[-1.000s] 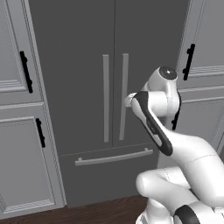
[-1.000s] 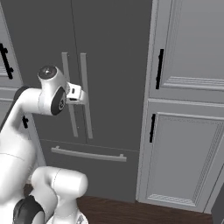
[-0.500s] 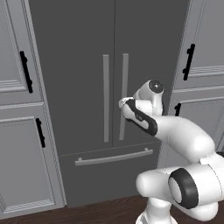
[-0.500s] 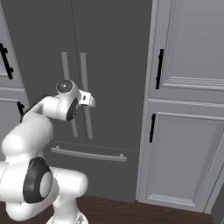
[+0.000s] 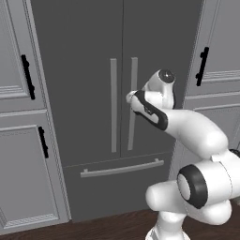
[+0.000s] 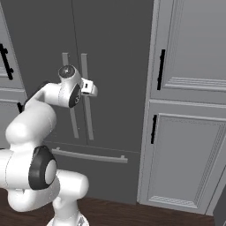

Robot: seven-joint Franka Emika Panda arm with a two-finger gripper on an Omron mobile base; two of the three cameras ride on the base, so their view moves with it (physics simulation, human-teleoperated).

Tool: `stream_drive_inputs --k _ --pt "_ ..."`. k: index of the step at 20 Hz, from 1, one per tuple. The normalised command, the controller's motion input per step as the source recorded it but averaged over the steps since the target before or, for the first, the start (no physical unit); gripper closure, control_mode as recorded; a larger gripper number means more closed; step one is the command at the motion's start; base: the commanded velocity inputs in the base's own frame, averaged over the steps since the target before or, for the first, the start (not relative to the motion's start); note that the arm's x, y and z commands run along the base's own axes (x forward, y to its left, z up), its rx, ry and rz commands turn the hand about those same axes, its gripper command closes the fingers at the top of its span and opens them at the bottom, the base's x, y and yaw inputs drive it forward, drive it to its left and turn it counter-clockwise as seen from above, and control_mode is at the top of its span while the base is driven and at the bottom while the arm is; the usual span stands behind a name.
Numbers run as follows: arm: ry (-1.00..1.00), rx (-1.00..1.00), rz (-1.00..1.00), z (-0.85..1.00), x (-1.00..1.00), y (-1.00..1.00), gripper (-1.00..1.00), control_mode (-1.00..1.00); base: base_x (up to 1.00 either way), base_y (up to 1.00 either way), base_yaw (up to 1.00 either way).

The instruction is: Grab a lemon wedge from the fridge and one ice cube from the ice bowl, and put them in the glass of lemonade.

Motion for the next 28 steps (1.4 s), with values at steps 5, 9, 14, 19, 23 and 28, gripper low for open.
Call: stream_drive_inputs --k 5,9,14,19,23,28 --pt "0.04 -0.01 0.0 -0.21 0.12 0.0 -1.0 -1.0 0.0 0.0 0.0" --pt "-0.1 0.0 0.0 -0.33 0.0 0.01 -1.0 -1.0 0.0 0.0 0.0" --pt "-0.04 0.0 0.0 -0.3 0.27 0.01 -1.0 -1.0 0.0 0.0 0.0" --pt "0.0 0.0 0.0 -0.03 0.51 0.0 -1.0 -1.0 0.0 0.0 0.0" --pt "0.0 0.0 0.0 0.0 0.5 0.05 -1.0 -1.0 0.0 0.0 0.0" --pt "0.01 0.0 0.0 -0.13 0.46 0.15 -1.0 -1.0 0.0 0.0 0.0"
